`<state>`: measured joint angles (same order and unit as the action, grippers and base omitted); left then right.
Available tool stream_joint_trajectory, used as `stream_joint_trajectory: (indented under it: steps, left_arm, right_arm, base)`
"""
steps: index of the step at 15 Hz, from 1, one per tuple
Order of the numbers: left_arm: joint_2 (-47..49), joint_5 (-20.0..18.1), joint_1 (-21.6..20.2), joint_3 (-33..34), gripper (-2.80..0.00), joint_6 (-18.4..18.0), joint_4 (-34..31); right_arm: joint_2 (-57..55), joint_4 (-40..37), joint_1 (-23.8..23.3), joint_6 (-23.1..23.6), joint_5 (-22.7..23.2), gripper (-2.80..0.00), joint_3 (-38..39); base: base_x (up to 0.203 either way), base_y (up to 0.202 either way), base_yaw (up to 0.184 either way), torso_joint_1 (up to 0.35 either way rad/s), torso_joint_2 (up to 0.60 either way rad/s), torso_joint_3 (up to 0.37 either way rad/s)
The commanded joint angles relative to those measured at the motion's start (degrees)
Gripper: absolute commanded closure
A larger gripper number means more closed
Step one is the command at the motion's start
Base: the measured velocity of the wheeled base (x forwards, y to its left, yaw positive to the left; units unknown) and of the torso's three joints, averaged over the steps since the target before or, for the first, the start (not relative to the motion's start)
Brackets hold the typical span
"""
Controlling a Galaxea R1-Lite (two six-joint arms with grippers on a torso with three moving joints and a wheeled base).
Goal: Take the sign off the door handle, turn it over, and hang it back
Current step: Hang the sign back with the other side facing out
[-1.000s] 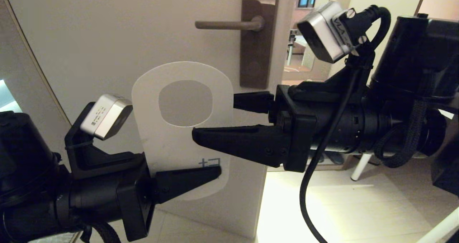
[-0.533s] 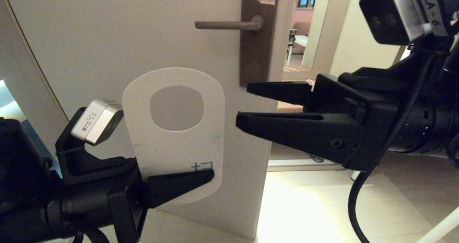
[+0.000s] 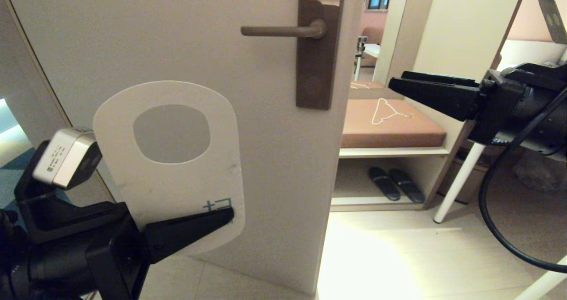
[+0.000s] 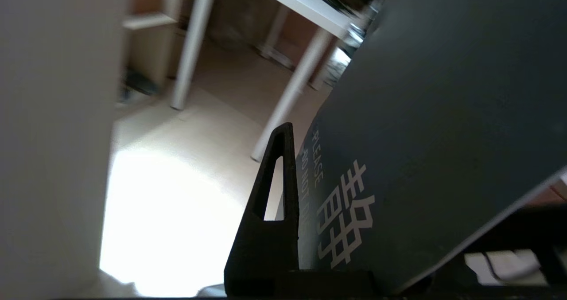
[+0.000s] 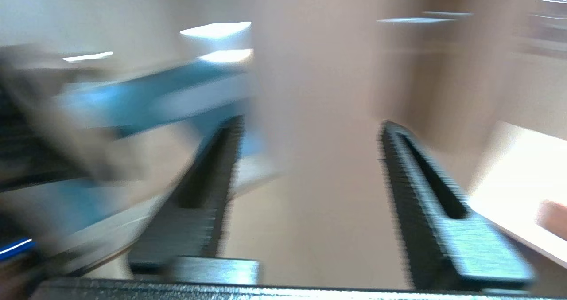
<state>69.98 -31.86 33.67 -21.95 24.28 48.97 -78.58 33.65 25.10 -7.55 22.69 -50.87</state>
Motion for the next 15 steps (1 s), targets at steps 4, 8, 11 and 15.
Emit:
stream_joint_trajectory:
  steps: [4, 8, 11, 15]
  left_arm:
    - [-2.6, 8.2, -0.2, 1.5, 0.00, -2.9, 0.1]
    - [-3.0, 19.3, -0.2, 5.5, 0.00, -11.3, -0.1]
    - [-5.4, 24.2, -0.2, 5.5, 0.00, -15.5, -3.2]
    - [-11.3, 26.0, -0.2, 6.6, 0.00, -18.4, -12.0]
  right_arm:
    - [5.0, 0.9, -12.5, 5.4, -15.1, 0.00, 11.9]
    - [10.3, 5.5, -19.8, 5.9, -19.5, 0.00, 26.1]
    - [14.6, 10.1, -21.6, 5.3, -19.6, 0.00, 38.6]
    - [23.3, 10.4, -22.0, 5.1, -16.9, 0.00, 50.3]
  base:
    - [0.000, 0.000, 0.000, 0.000, 0.00, 0.000]
    - [0.000, 0.000, 0.000, 0.000, 0.00, 0.000]
    - [0.000, 0.000, 0.000, 0.000, 0.00, 0.000]
    - [0.000, 0.000, 0.000, 0.000, 0.00, 0.000]
